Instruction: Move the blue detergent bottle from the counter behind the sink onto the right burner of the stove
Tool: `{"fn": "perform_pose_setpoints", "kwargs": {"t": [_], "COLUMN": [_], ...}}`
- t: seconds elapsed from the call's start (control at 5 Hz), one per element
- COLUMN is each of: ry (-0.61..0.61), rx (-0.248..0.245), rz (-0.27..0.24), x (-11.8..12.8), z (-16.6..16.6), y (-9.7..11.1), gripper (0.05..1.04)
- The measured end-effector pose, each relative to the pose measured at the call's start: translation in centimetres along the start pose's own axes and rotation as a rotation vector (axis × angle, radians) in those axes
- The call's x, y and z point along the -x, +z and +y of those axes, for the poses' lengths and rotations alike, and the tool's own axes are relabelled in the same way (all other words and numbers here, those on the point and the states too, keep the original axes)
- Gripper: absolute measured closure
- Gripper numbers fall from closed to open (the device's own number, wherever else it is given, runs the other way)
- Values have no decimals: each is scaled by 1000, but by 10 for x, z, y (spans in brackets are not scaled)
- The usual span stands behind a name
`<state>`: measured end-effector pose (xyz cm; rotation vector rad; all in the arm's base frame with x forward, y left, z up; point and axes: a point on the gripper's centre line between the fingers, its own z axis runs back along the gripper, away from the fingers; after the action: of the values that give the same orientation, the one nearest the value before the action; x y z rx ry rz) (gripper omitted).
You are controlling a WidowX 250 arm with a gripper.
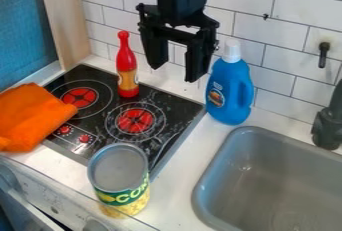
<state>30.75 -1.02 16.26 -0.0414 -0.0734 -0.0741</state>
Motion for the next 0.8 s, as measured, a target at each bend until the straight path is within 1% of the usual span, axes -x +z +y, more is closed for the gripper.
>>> {"fn": "perform_pose_setpoints", "kwargs": {"t": [0.2, 0.4, 0.6, 0.8], "ry": [1, -21, -32, -32], "rx": [2, 44, 83, 83], "rz": [31, -26, -73, -105], "x": [1, -13, -36, -57], "z": [1, -5, -10, -10], "y": [-9, -5, -7, -3], "gripper": [81, 81, 81, 81]}}
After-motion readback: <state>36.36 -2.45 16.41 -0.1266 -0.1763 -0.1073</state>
